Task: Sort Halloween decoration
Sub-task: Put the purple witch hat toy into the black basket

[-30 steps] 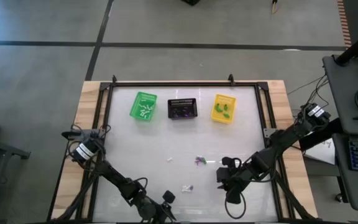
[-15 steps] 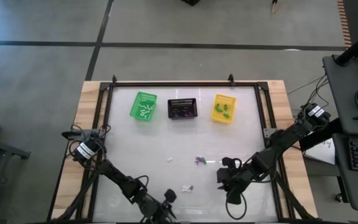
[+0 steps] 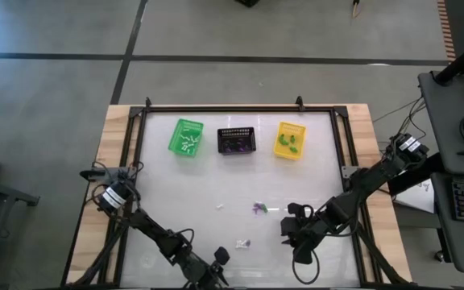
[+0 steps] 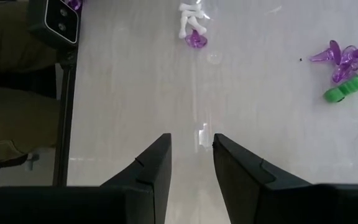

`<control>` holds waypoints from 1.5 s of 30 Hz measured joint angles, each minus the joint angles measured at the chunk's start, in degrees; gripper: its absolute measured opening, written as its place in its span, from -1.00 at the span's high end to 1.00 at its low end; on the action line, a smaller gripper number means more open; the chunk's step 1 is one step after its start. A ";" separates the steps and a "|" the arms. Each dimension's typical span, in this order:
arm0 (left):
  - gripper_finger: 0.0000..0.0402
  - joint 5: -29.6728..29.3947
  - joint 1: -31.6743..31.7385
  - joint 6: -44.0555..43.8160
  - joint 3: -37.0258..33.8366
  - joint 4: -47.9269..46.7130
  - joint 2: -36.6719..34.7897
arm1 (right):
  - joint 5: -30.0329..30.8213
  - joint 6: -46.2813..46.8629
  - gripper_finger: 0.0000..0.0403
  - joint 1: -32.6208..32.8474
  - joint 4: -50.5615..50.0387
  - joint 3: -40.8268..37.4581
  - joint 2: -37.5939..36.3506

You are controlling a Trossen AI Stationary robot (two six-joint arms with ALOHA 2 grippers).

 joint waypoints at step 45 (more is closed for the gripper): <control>0.99 -0.96 0.22 -3.53 0.23 -1.94 -2.60 | 0.31 0.89 0.46 0.00 0.23 0.00 0.00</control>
